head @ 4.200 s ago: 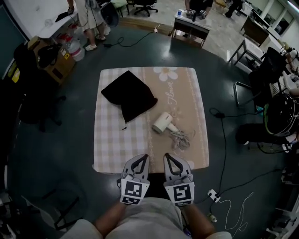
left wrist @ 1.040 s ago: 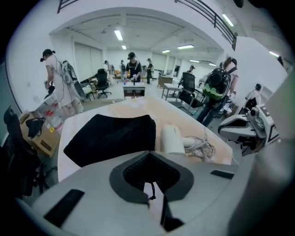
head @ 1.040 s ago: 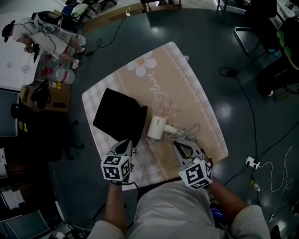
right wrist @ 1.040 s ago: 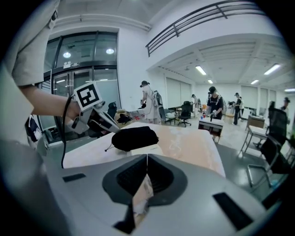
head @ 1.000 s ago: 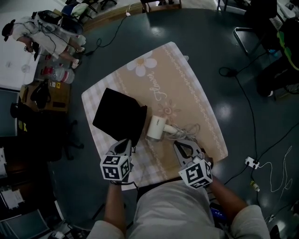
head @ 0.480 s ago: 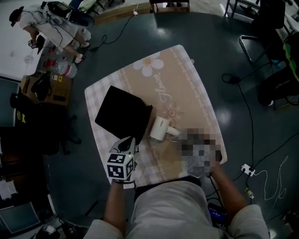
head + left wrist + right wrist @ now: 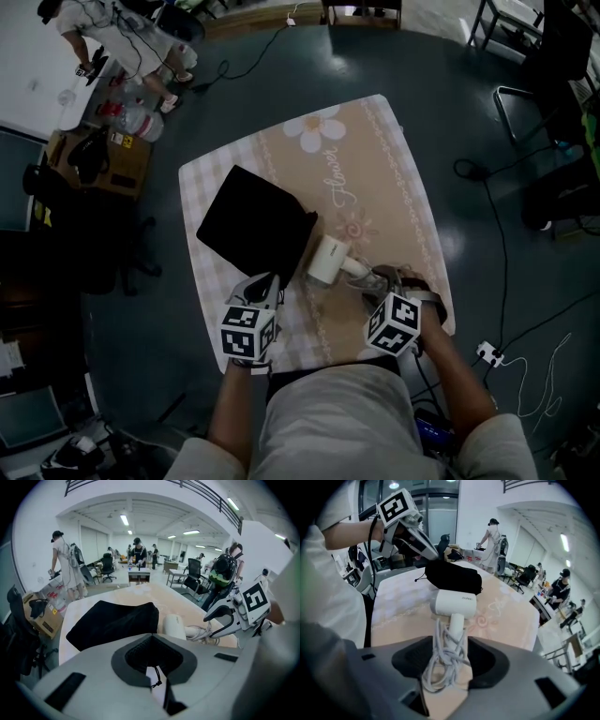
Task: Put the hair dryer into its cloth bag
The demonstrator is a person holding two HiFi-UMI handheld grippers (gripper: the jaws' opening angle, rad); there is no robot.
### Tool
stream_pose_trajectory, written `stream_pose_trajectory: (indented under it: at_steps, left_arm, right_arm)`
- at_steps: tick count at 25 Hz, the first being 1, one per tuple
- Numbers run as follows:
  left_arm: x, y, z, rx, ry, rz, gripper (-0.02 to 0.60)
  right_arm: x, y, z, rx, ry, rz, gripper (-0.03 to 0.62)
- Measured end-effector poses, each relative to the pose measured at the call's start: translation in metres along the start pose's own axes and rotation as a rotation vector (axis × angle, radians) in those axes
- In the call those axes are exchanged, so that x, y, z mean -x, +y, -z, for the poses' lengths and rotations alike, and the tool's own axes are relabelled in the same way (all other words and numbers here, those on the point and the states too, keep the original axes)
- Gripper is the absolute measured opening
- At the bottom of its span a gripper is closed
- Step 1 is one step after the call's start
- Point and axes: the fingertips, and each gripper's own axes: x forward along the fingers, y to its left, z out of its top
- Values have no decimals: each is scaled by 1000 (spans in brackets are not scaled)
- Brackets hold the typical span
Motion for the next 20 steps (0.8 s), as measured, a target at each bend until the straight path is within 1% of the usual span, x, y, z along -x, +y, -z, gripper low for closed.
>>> stream_pose_trajectory:
  at_steps: [7, 12, 14, 16, 20]
  left_arm:
    - [-2, 1, -1, 8, 0, 1, 6]
    - [-3, 2, 0, 19, 6, 1, 6]
    - [-3, 2, 0, 21, 7, 1, 6]
    - [-4, 1, 0, 25, 10, 2, 6]
    - [-7, 1, 3, 39, 14, 6, 6]
  right_arm:
    - [-28, -3, 3, -15, 49, -18, 239]
    - [-43, -8, 12, -35, 104, -9, 239]
    - [-48, -9, 15, -56, 131, -29, 239]
    - [-53, -9, 16, -72, 158, -67, 239]
    - [-62, -10, 19, -74, 233, -119, 238]
